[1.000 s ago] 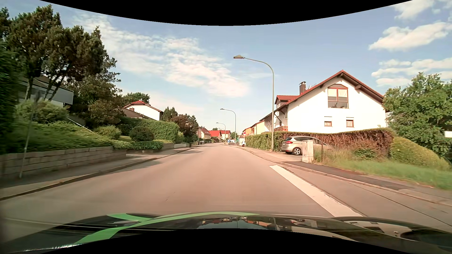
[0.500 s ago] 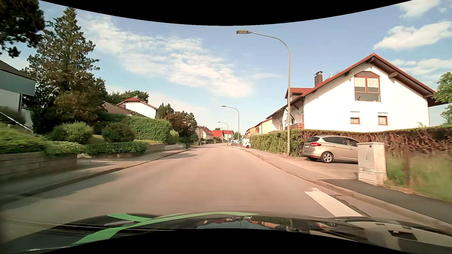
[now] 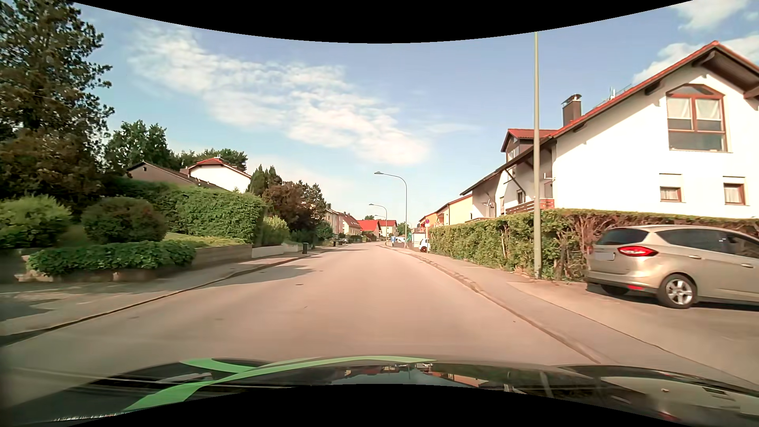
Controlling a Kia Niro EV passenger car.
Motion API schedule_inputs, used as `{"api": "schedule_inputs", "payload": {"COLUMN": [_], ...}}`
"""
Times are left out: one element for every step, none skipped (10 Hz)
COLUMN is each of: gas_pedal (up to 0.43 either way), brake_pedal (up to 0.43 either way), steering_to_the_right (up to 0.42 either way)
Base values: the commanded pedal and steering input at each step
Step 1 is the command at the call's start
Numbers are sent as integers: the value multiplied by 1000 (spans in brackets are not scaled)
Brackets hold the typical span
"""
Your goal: Follow the waypoints while adhering to traffic rules and regulations
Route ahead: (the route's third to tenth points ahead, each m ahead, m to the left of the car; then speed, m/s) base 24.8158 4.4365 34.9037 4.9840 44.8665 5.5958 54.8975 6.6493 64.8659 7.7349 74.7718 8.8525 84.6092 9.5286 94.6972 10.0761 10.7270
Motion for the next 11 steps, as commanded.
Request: {"api": "schedule_inputs", "payload": {"gas_pedal": [220, 220, 220, 220, 220, 220, 220, 220, 220, 220, 220], "brake_pedal": [0, 0, 0, 0, 0, 0, 0, 0, 0, 0, 0], "steering_to_the_right": [-14, -14, -14, -14, -14, -14, -14, -14, -14, -16, -17]}}
